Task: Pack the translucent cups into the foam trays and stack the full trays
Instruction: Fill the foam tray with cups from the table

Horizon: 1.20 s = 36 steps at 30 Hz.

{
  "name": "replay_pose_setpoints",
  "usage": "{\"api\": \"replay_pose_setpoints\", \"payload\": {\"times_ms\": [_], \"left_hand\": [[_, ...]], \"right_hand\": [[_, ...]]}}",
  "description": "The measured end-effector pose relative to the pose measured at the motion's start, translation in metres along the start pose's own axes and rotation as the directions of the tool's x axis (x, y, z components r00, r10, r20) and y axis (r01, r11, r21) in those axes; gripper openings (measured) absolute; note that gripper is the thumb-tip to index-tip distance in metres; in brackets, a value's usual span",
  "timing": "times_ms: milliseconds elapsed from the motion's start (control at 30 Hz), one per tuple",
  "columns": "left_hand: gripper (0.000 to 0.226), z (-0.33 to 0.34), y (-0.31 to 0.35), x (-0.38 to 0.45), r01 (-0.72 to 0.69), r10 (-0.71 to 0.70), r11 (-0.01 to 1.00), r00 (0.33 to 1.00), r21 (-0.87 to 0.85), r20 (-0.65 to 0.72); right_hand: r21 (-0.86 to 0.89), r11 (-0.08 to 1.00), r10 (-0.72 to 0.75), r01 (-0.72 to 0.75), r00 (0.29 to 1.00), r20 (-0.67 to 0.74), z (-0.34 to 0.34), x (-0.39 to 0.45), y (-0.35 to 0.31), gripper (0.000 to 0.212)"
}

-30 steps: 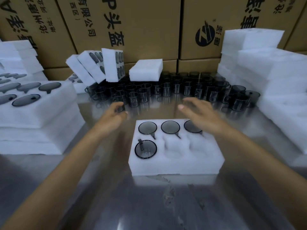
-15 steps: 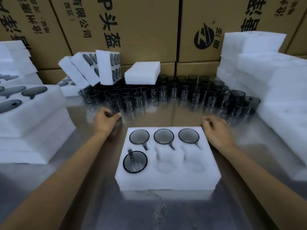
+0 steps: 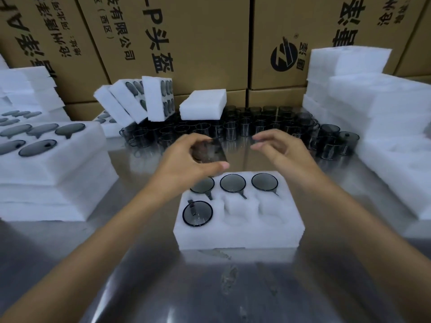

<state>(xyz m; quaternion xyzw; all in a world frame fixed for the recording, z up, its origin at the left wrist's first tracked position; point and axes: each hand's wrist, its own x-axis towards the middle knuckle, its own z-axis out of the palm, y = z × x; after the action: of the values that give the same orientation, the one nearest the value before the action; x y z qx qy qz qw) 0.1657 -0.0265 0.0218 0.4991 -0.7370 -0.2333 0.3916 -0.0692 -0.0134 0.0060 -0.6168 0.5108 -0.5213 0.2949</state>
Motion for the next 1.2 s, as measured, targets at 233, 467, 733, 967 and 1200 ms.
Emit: {"api": "replay_pose_setpoints", "payload": {"times_ms": [233,467,733,967,1200], "left_hand": [[0.064,0.037,0.028,-0.025,-0.088,0.085,0.993,0.995,0.075,0.048],[0.067,0.038,0.021,-0.034,-0.12,0.107,0.992,0.972,0.046,0.211],[0.06,0.019,0.006,-0.036,-0.086,0.089,0.996,0.94,-0.025,0.329],[0.062,0.005,-0.004,-0.042,-0.027,0.054,0.998,0.881,-0.063,0.47],[0.056,0.005,-0.012,-0.047,-0.082,0.099,0.995,0.888,-0.057,0.45]], "right_hand": [[-0.042,0.999,0.015,-0.004,0.964,0.264,0.015,-0.018,-0.035,0.01],[-0.154,0.982,0.141,-0.112,0.971,0.193,0.008,-0.028,-0.026,0.017],[-0.1,0.988,0.139,-0.117,0.959,0.247,0.008,-0.04,-0.031,0.014],[-0.11,0.988,0.138,-0.109,0.94,0.312,0.015,-0.043,-0.037,0.008],[-0.183,0.98,0.122,-0.074,0.957,0.265,0.019,-0.047,-0.03,0.006]]}}
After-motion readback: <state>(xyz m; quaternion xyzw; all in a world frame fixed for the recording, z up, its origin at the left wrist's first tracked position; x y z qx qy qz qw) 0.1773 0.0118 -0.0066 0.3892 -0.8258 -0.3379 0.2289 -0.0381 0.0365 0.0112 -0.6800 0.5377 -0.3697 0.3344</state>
